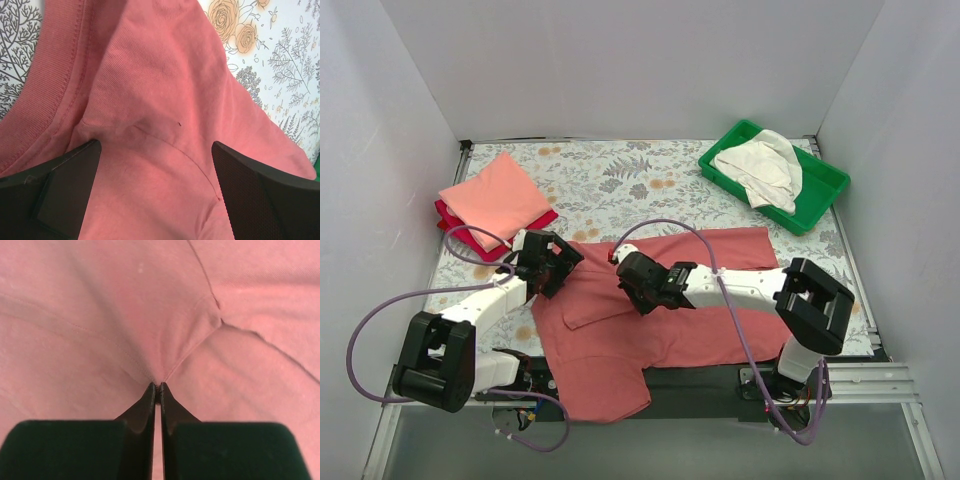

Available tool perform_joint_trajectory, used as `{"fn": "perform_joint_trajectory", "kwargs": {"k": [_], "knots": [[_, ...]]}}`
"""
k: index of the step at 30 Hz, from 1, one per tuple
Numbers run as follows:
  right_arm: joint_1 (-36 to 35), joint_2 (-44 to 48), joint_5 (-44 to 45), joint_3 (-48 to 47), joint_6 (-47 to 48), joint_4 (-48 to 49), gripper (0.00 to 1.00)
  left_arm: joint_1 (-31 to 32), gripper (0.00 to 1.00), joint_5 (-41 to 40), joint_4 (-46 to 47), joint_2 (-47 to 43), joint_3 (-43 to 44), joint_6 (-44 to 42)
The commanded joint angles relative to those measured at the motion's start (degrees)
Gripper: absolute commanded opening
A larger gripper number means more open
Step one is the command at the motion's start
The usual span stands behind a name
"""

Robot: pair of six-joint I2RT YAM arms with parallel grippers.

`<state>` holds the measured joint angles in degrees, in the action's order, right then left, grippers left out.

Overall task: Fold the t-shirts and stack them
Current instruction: Fold the tshirt

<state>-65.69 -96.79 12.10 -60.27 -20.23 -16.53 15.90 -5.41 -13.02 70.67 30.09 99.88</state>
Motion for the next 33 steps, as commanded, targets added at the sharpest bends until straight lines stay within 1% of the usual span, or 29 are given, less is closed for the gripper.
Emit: {"fn": "perform_joint_trajectory", "kwargs": {"k": [1,2,3,4,5,6,8,10,14,16,17,18,19,20,22,23,25,26,28,29,33], "knots": [[-0.31,4.15,1.52,1.56,-1.48,-2.36,0.08,-0.52,0.93,-3.03,-4.03,0.87,1.55,-1.7],[-0.31,4.59,1.61,1.73,-1.48,-2.36,0.09,-0.52,0.93,-3.03,-4.47,0.52,1.64,-1.7],[-0.31,5.12,1.53,2.0,-1.57,-2.36,0.12,-0.52,0.93,-3.03,-4.56,0.34,1.64,-1.7],[-0.31,6.08,1.53,2.43,-1.74,-2.54,0.26,-0.52,0.93,-3.11,-4.56,0.08,1.56,-1.88],[-0.23,6.61,2.05,2.61,-2.35,-2.62,0.35,-0.52,0.93,-3.46,-4.91,-0.53,1.64,-1.88],[-0.14,7.75,3.44,3.14,-3.14,-2.97,0.55,-0.52,0.93,-3.38,-5.26,-1.06,1.73,-2.05],[0.03,9.07,4.6,3.75,-3.5,-3.15,0.72,-0.52,0.93,-3.12,-5.7,-1.76,1.9,-2.31],[0.82,11.01,6.09,4.28,-4.11,-3.33,0.98,-0.52,0.93,-2.68,-6.23,-2.56,2.43,-2.75],[4.77,14.87,7.41,6.82,-5.17,-3.24,0.98,-0.43,0.93,-1.89,-8.51,-4.4,4.19,-3.81],[9.6,17.33,6.72,7.88,-5.26,-3.07,0.98,-0.43,0.93,-1.71,-9.22,-5.02,6.03,-4.86],[13.88,18.12,5.93,8.76,-4.74,-2.89,0.98,-0.43,0.94,-1.54,-9.57,-5.02,6.82,-5.3],[16.1,19.35,4.53,9.2,-3.6,-2.63,0.98,-0.52,0.94,-1.45,-9.57,-4.85,8.13,-5.74],[18.38,19.8,3.73,9.64,-2.72,-2.19,0.98,-0.43,0.94,-1.71,-9.66,-3.71,8.84,-6.35],[23.19,20.06,2.59,10.34,-2.01,-1.14,0.98,-0.43,0.93,-1.62,-9.66,-2.92,9.55,-6.36],[27.61,19.98,-0.66,10.61,0.53,0.09,0.98,-0.43,0.94,-1.18,-9.4,0.67,11.39,-7.06],[31.64,19.63,-1.46,10.44,1.15,0.53,0.98,-0.43,0.93,-1.36,-9.31,2.43,12.09,-7.41],[34.92,17.7,-3.83,9.65,3.78,1.94,0.98,-0.35,0.94,-1.44,-9.13,5.42,14.55,-8.11],[38.06,16.82,-4.53,9.3,4.58,2.55,0.98,-0.34,0.94,-1.53,-9.05,8.75,15.43,-8.55],[40.8,13.57,-6.38,7.63,6.07,3.44,0.98,-0.26,0.94,-1.18,-8.08,11.75,16.75,-9.34],[43.52,11.04,-7.52,6.06,6.6,4.22,0.98,-0.26,0.94,-1.53,-7.29,14.2,17.72,-9.52],[48.28,4.1,-10.51,2.89,7.74,4.49,0.98,-0.26,0.94,-3.37,-6.23,20.1,20.44,-10.23]]}}
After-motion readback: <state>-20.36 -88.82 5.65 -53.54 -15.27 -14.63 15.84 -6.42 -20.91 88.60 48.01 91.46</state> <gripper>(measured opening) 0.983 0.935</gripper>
